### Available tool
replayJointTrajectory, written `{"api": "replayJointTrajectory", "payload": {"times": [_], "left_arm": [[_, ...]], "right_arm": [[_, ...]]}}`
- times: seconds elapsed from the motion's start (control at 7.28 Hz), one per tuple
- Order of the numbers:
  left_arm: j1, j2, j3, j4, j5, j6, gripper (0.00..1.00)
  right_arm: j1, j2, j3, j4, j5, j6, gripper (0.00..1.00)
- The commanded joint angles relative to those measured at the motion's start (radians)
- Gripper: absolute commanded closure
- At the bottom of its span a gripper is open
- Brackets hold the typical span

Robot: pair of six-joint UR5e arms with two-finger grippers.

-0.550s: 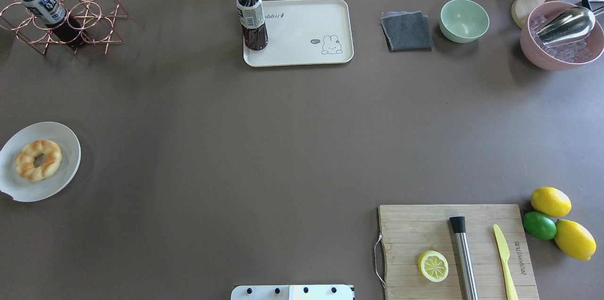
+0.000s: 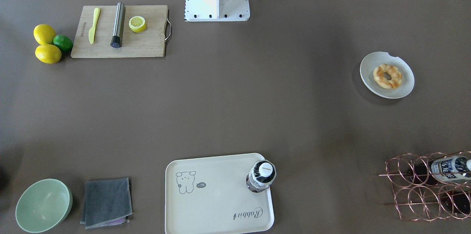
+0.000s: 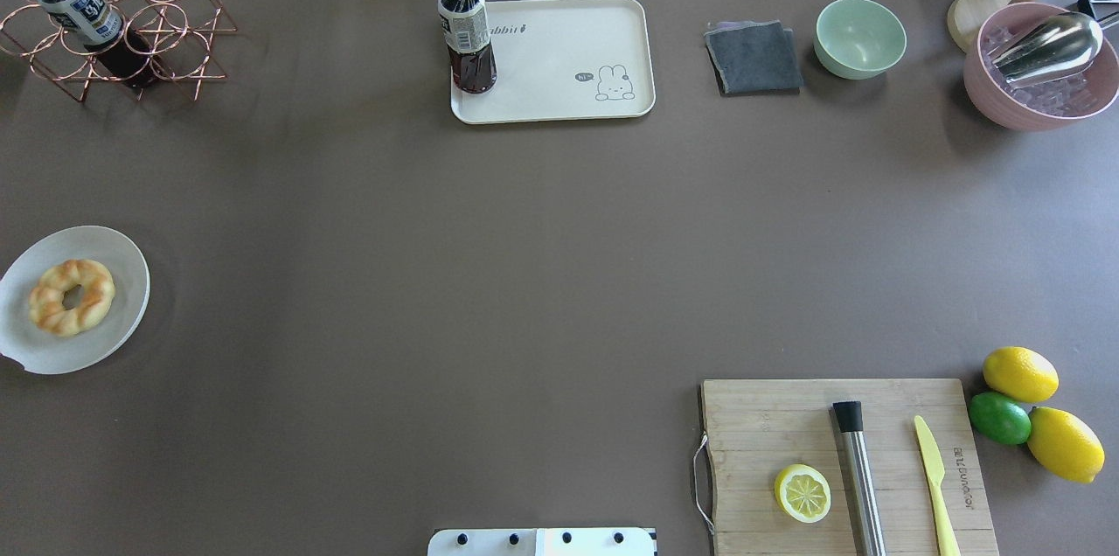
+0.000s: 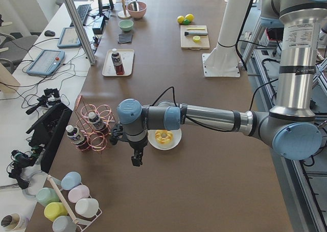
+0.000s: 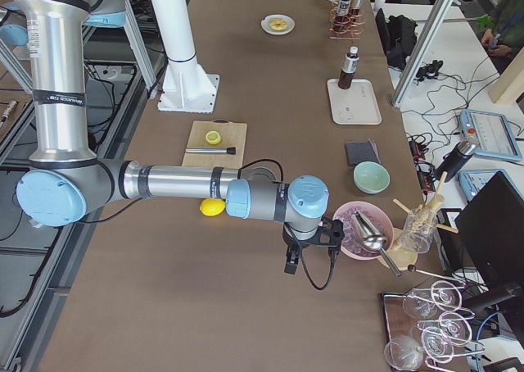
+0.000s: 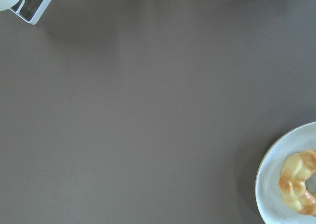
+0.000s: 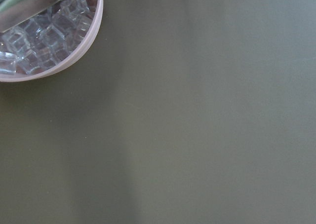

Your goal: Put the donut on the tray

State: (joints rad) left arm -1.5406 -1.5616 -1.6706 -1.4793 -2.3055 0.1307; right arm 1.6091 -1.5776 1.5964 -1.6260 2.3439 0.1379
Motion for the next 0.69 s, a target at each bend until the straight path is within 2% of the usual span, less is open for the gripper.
{"api": "replayJointTrajectory", "payload": {"times": [0.0, 0.55], "left_arm": [[-0.001, 0.015, -0.007, -0.027, 0.000, -0.003, 0.02], [-0.021, 0.018, 0.009, -0.042, -0.009, 0.001, 0.02]], "right_arm": [[0.000, -0.001, 0.002, 0.000, 0.018, 0.002, 0.00], [0.000, -0.016, 0.022, 0.002, 0.037, -0.001, 0.00]]}}
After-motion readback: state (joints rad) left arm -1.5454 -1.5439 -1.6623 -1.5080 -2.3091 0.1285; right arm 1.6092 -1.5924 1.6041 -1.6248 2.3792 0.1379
